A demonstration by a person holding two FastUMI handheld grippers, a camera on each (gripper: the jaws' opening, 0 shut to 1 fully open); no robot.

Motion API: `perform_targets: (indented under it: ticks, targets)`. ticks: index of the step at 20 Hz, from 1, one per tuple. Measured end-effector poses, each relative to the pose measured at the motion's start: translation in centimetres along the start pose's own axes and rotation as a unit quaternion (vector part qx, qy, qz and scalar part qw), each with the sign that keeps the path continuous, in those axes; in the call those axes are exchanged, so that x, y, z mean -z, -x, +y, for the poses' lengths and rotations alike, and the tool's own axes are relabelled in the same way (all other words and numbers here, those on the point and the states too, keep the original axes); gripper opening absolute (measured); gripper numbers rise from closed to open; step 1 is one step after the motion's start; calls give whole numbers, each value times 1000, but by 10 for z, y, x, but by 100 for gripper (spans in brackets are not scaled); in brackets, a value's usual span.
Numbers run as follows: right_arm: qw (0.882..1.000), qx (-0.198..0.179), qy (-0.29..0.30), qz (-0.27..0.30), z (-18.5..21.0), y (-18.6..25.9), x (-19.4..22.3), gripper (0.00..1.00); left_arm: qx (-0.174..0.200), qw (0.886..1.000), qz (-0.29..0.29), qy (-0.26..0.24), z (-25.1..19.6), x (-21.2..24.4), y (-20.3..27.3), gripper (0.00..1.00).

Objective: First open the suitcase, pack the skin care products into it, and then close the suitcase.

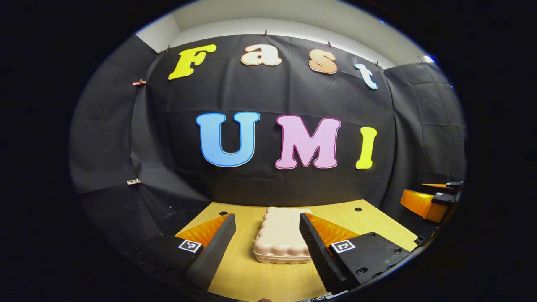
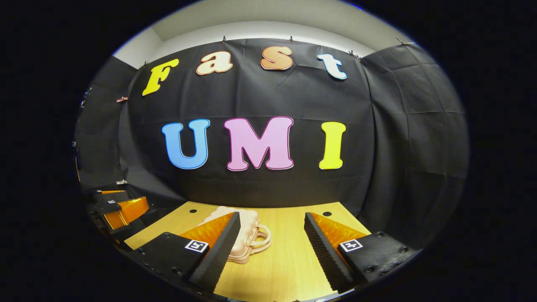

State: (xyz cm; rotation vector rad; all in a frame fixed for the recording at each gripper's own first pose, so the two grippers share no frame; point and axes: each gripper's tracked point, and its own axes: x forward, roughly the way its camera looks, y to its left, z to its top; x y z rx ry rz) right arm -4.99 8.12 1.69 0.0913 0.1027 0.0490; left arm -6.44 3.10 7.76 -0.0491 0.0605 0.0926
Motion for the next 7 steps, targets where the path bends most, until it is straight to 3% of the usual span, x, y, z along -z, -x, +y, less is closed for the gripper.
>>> perform_targets:
  ticks: [7]
  targets:
    - [1000, 16, -3, 12, -11, -2, 4, 97, 21, 1000, 2, -12, -15, 3, -11, 96]
